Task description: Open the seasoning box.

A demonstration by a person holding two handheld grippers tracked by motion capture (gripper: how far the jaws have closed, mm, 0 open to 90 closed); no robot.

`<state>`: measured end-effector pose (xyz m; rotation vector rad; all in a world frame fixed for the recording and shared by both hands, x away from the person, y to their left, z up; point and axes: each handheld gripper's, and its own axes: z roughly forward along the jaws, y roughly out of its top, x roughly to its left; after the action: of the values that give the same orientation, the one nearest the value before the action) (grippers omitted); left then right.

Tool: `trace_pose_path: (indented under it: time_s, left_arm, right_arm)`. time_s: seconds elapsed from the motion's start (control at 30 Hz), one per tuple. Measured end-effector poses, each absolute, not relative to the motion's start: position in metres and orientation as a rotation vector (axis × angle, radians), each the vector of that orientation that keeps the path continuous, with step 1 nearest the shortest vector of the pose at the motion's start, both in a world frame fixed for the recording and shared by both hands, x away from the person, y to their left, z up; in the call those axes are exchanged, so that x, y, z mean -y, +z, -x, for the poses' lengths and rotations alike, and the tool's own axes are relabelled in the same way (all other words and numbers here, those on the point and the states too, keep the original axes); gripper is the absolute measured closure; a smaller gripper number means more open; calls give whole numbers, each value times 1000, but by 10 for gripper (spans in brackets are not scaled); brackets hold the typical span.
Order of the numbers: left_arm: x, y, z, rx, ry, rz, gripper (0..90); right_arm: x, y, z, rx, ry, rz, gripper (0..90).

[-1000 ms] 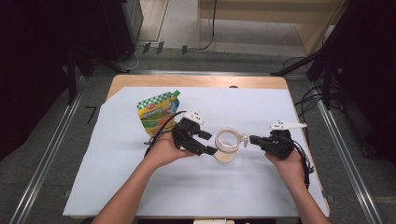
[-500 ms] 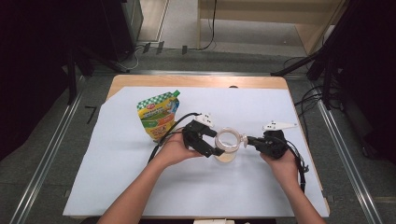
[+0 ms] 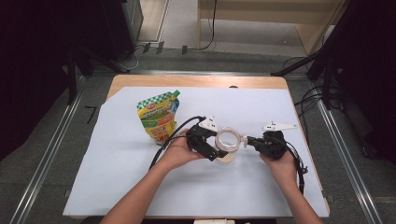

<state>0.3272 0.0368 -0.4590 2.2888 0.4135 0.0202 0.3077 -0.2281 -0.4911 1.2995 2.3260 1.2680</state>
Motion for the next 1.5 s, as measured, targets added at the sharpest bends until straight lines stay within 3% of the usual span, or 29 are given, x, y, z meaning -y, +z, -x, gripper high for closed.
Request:
trace_pose_path:
  time_s: [0.6,0.8,1.5]
  left_arm:
    - [-37,-452,-326,-415,34,-2268,142]
    - [-31,-455,-325,-368,101,-2268,123]
    - [-28,-451,-326,-383,87,-2244,124]
  right_arm:
    - [227,-491,-307,-2321,1258,-1302,900]
    - [227,-492,-307,-2320,1257,-1307,900]
    - [227,-491,-307,-2317,1255,-1320,900]
